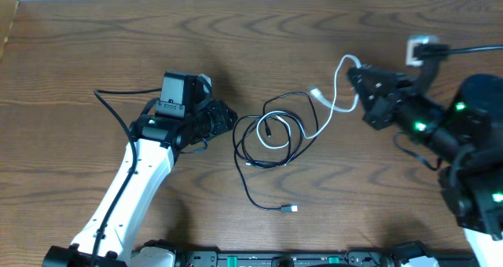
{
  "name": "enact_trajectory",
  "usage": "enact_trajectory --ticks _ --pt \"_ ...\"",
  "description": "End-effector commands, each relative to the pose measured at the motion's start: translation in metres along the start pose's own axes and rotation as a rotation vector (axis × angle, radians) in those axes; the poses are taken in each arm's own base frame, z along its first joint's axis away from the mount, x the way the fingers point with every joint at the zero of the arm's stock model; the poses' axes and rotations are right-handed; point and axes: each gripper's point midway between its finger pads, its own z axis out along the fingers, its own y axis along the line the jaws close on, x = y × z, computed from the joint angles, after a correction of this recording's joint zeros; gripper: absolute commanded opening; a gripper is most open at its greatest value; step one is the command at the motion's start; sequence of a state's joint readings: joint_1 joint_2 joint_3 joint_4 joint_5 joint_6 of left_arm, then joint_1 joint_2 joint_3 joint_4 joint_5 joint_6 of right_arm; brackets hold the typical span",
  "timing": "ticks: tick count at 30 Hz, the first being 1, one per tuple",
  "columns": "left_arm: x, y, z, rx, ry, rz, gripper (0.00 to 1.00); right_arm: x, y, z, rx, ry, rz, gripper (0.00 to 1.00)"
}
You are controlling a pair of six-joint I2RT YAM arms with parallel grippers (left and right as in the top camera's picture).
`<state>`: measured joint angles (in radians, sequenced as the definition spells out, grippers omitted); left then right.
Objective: Untangle cables
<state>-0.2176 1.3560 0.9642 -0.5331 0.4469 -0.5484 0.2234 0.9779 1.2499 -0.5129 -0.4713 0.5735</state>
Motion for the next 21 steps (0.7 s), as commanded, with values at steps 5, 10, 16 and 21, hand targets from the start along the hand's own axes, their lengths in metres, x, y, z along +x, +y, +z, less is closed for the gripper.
enact_trajectory --ticks 5,10,16,21 --pt "-0.004 -0.004 -0.004 0.012 -0.012 0.028 0.40 -0.113 0.034 -0.084 0.142 -0.332 -0.163 0.01" --pt "-0.005 -0.004 -0.004 0.012 -0.012 0.028 0.40 -0.165 0.041 -0.135 0.290 -0.499 -0.245 0.01" --pt "-0.004 -0.004 -0.004 0.009 -0.009 0.067 0.40 -0.204 0.031 -0.172 0.438 -0.644 -0.275 0.01" --pt "-0.003 -0.003 -0.004 0.009 -0.008 0.093 0.40 -0.182 -0.020 -0.130 0.465 -0.420 -0.187 0.01"
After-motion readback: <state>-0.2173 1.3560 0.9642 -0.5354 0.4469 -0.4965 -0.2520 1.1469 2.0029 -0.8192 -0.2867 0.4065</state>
